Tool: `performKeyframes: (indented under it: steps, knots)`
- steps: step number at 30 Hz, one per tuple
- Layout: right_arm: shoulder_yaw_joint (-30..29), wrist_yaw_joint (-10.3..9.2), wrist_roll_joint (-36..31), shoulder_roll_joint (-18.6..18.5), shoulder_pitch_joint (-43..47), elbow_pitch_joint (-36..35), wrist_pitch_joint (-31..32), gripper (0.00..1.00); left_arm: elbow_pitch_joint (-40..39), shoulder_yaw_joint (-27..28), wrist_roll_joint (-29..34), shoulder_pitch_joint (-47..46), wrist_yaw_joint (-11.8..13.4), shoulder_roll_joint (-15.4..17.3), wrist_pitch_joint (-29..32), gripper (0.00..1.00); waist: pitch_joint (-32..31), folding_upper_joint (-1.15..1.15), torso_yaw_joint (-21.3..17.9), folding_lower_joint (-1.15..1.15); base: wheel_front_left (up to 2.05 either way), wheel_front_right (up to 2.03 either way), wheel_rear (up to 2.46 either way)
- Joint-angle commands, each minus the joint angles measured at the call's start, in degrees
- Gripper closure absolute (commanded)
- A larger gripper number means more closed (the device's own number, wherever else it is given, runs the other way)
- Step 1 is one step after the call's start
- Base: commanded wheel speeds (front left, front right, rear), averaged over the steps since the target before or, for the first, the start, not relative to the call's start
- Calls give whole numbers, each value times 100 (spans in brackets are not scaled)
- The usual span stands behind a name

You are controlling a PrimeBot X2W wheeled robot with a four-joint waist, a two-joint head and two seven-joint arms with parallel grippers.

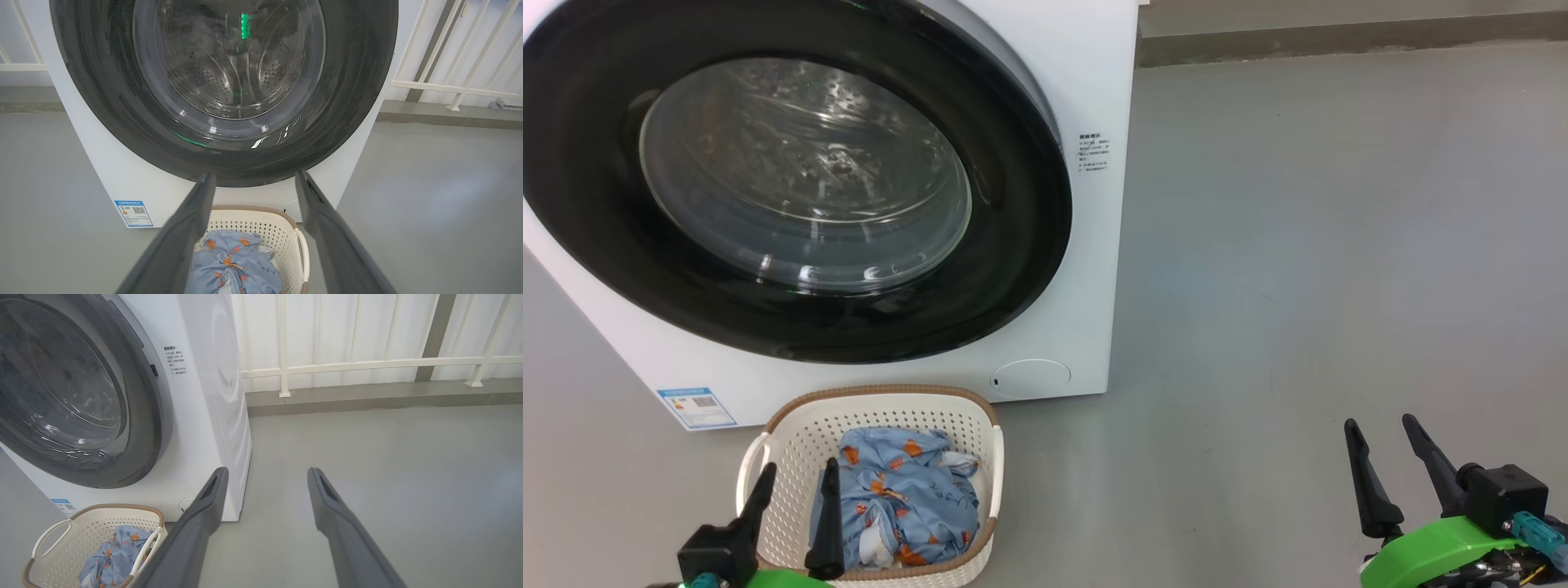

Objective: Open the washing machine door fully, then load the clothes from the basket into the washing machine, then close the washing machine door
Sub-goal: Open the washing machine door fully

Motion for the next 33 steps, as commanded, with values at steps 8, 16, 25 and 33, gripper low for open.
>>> performKeyframes:
  steps: [8, 16, 25, 33]
  knots:
    - [120, -8, 83, -50, -175, -119, -69, 0, -148, 171, 24, -201, 51, 103, -71, 0, -13, 0, -14, 0, 0, 0, 0]
    - [125, -8, 82, -52, -170, -129, -69, 0, -162, 168, 32, -190, 72, 103, -71, 0, -22, 0, -29, 0, 0, 0, 0]
    - [122, -8, 103, -50, -168, -174, -69, 100, -178, 177, 33, -203, 81, 103, -71, 0, -25, 0, -29, 0, 0, 0, 0]
    - [148, -8, 153, -63, -164, -162, -69, 100, -214, 168, 24, -184, 107, 103, -71, 0, -16, 0, -26, 0, 0, 0, 0]
